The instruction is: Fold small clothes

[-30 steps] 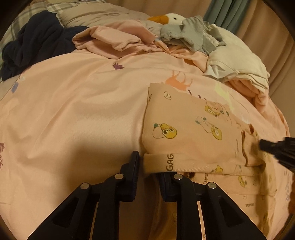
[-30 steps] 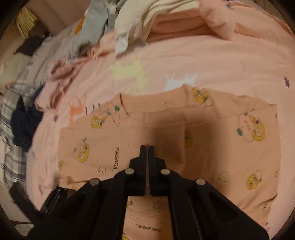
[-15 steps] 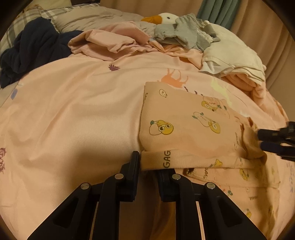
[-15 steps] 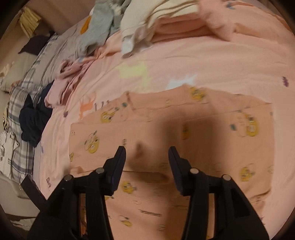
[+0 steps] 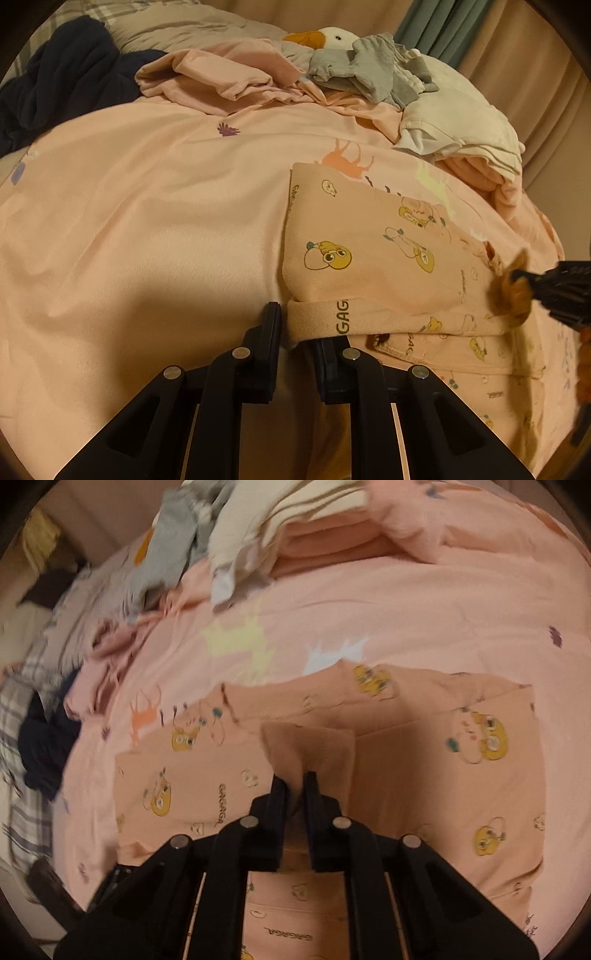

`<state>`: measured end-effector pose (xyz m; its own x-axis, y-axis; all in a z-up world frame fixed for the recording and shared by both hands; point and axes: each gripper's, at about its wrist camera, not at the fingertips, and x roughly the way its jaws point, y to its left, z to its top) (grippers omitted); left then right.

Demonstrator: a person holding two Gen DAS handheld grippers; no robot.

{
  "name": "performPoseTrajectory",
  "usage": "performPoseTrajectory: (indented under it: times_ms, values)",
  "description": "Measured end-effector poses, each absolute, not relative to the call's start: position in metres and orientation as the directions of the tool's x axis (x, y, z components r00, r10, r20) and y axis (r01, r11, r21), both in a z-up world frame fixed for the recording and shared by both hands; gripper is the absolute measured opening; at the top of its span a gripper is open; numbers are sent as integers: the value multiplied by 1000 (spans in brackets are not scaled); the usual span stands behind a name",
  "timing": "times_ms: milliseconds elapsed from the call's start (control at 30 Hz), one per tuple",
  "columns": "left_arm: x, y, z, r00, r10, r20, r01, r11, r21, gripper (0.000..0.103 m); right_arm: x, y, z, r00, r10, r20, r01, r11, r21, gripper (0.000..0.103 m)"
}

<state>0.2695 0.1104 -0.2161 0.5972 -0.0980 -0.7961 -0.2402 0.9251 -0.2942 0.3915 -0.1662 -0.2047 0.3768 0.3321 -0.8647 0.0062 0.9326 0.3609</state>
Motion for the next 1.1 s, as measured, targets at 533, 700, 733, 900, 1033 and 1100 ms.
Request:
performPoseTrajectory:
  times_ms: [533, 700, 733, 900, 1033, 1100]
  values:
    - [271, 101, -214, 585, -35, -810, -251, 942, -222, 17, 361, -266, -229, 336, 444, -831, 122, 854, 506, 18]
    - [270, 108, -216, 589, -90, -803, -240, 929, -280, 17, 352, -284, -209, 410, 485, -772, 114, 813, 571, 61]
    - [270, 109, -216, 590, -96, -801, -241, 927, -289, 17, 351, -284, -207, 415, 500, -760, 105, 803, 586, 67]
    - [270, 108, -215, 592, -93, -800, -240, 928, -285, 17, 356, -274, -237, 335, 595, -730, 132, 738, 662, 54]
    - [270, 109, -215, 590, -99, -801, -243, 925, -293, 17, 356, -258, -249, 361, 558, -747, 94, 775, 625, 5]
    - [271, 110, -214, 588, -105, -802, -243, 923, -299, 17, 354, -262, -244, 390, 567, -725, 78, 764, 640, 6]
